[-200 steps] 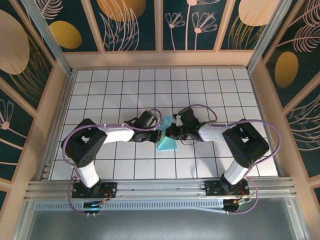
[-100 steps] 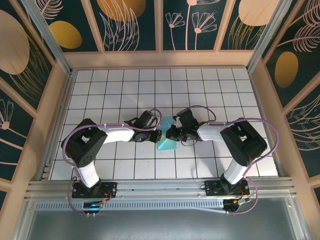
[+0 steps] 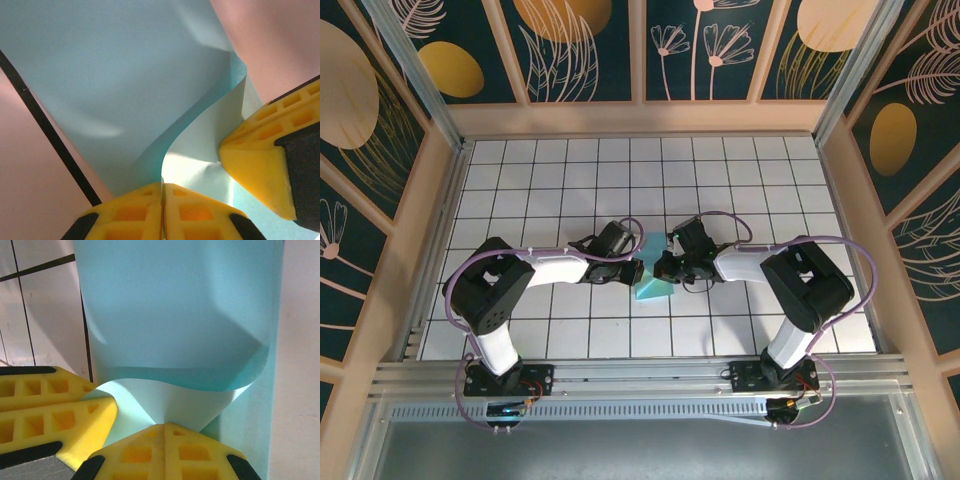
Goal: Fold a paper plane with a square sheet of paper (fold left side to right side)
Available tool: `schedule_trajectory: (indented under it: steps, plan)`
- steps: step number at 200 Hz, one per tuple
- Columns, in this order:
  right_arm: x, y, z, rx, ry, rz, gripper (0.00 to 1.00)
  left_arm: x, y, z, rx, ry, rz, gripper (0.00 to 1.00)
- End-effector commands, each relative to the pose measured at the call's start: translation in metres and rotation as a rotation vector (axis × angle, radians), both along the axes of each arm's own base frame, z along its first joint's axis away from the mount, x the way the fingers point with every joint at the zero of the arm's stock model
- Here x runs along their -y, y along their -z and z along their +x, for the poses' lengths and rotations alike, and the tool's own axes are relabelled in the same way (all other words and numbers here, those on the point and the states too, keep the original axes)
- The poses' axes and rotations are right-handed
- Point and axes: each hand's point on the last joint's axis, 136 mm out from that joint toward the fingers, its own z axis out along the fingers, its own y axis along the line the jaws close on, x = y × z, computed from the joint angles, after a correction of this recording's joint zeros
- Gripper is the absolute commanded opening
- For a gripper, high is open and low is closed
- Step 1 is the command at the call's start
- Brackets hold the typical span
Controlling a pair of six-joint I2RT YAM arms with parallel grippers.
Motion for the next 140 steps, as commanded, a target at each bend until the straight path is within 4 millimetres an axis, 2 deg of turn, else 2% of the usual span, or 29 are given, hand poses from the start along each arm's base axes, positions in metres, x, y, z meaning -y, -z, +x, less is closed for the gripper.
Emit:
schedule_trajectory:
  steps: [1,10,13,24,56,94,118,140]
  plan:
    - [0.008,0.011,-0.006,-0.015,0.000,-0.049,0.00,-0.010,-0.011,0.006,0.029,-0.046,0.026,0.15]
    - [0.007,0.010,-0.007,-0.014,0.000,-0.045,0.00,-0.011,-0.015,0.009,0.040,-0.056,0.031,0.18]
    - [0.007,0.010,-0.007,-0.013,0.000,-0.042,0.00,-0.010,-0.026,0.011,0.060,-0.059,0.016,0.19]
    - [0.007,0.009,-0.006,-0.011,0.000,-0.038,0.00,-0.011,-0.038,0.013,0.080,-0.071,0.011,0.23]
    - [0.005,0.006,-0.005,-0.002,-0.002,-0.029,0.00,-0.016,-0.057,0.008,0.079,-0.088,-0.008,0.26]
    - [0.003,0.005,-0.004,0.000,-0.004,-0.021,0.00,-0.004,-0.065,-0.024,-0.052,-0.067,-0.177,0.11]
    - [0.004,0.006,-0.005,-0.002,-0.004,-0.021,0.00,0.007,-0.067,-0.042,-0.145,-0.054,-0.300,0.06]
    - [0.003,0.006,-0.006,-0.003,-0.007,-0.020,0.00,0.014,-0.067,-0.050,-0.190,-0.042,-0.358,0.05]
